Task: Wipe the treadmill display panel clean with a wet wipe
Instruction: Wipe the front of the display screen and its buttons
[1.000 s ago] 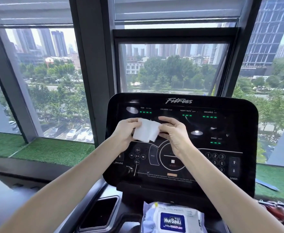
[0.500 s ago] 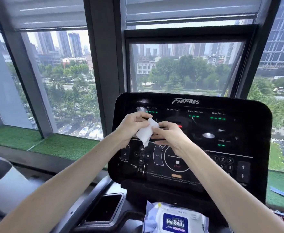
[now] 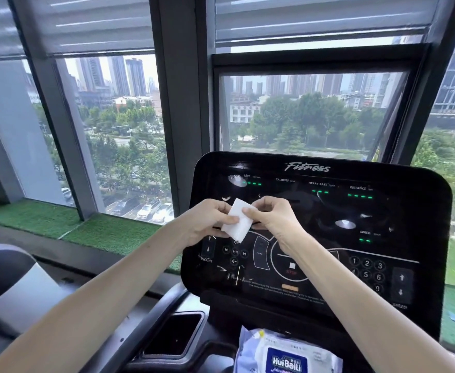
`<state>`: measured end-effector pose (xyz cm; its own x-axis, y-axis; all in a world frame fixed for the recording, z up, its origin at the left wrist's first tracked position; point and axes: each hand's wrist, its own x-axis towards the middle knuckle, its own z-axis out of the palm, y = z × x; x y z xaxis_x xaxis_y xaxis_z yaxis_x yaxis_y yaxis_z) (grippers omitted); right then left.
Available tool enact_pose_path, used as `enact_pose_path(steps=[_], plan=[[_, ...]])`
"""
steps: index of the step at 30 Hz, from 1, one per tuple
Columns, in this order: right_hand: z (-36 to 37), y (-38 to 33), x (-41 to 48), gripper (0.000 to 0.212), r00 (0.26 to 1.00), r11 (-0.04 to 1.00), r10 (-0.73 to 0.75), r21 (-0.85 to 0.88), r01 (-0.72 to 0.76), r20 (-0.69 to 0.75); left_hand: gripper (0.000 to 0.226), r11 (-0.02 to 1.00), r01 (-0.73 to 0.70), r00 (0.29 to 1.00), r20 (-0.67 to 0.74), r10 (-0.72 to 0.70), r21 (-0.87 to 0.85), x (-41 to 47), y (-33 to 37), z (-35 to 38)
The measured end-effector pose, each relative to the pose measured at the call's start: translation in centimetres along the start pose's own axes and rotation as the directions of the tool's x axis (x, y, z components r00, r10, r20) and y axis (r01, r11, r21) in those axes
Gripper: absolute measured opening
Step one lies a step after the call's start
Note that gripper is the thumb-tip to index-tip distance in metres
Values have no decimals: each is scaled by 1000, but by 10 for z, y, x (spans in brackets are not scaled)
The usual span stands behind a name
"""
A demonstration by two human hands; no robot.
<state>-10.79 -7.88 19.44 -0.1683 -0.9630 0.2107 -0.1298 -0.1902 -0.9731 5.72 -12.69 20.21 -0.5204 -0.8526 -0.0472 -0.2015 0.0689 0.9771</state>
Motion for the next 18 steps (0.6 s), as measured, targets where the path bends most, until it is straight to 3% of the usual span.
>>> enact_pose_path(steps=[4, 10, 12, 13, 15, 16, 18], plan=[[4, -1, 2, 10, 1000, 996, -18, 82, 17, 7, 7, 1000, 5, 1000, -24, -5, 9, 0, -4, 0], [11, 2, 6, 22, 998, 989, -27, 141, 34, -52, 14, 991, 28, 995, -94, -41, -131, 3, -15, 6], [12, 6, 10, 20, 989, 995, -96, 17, 98, -112, 33, 981, 23, 984, -170, -56, -192, 7, -15, 6], [11, 8, 11, 19, 976, 979, -168, -138, 149, -139, 41, 978, 9, 971, -231, -59, -211, 11, -14, 4], [9, 12, 10, 21, 935, 824, -329, -523, 216, -132, 38, 987, -69, 891, -454, -6, -148, 23, -9, -6], [7, 16, 8, 25, 907, 693, -407, -683, 231, -107, 27, 990, -130, 800, -596, 69, -60, 30, -6, -13], [3, 26, 7, 33, 839, 433, -545, -857, 279, -2, 16, 962, -207, 555, -789, 264, 176, 43, 1, -21]])
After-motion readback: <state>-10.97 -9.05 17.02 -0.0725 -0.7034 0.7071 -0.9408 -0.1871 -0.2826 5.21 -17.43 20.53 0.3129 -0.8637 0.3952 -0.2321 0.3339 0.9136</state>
